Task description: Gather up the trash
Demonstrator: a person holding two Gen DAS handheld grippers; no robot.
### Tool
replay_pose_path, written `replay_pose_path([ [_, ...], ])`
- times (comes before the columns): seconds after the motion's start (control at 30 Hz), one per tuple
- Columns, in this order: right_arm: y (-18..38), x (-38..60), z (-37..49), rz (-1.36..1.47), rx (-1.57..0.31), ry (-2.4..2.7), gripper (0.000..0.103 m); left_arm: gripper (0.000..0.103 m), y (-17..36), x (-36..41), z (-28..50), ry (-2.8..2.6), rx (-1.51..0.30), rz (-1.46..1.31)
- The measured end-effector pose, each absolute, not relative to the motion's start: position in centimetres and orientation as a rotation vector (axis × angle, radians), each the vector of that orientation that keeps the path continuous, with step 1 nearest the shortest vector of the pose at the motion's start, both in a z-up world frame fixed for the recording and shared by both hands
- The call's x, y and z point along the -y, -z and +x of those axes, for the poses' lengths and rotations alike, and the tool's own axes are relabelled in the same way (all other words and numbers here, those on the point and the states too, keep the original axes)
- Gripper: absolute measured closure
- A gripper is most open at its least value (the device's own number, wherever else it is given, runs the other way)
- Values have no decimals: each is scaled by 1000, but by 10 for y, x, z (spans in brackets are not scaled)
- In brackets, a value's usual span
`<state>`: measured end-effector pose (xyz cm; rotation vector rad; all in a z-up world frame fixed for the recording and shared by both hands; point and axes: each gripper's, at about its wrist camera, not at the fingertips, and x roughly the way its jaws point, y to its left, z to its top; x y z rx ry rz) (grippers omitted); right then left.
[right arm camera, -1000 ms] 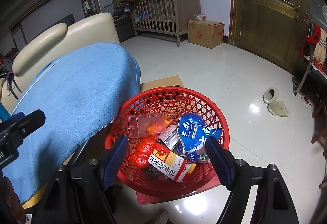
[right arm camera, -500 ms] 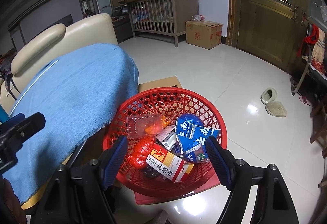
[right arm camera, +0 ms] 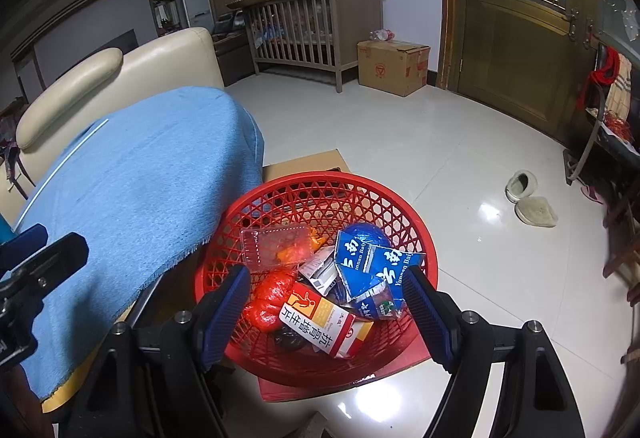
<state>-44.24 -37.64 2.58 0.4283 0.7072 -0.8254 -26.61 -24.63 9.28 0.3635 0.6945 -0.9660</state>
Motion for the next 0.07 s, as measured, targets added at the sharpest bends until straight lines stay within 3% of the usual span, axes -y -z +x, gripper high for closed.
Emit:
replay_pose_path([
  [0.07, -26, 376, -443, 428, -708, 827, 22, 14, -93, 246, -266, 973, -695, 363],
])
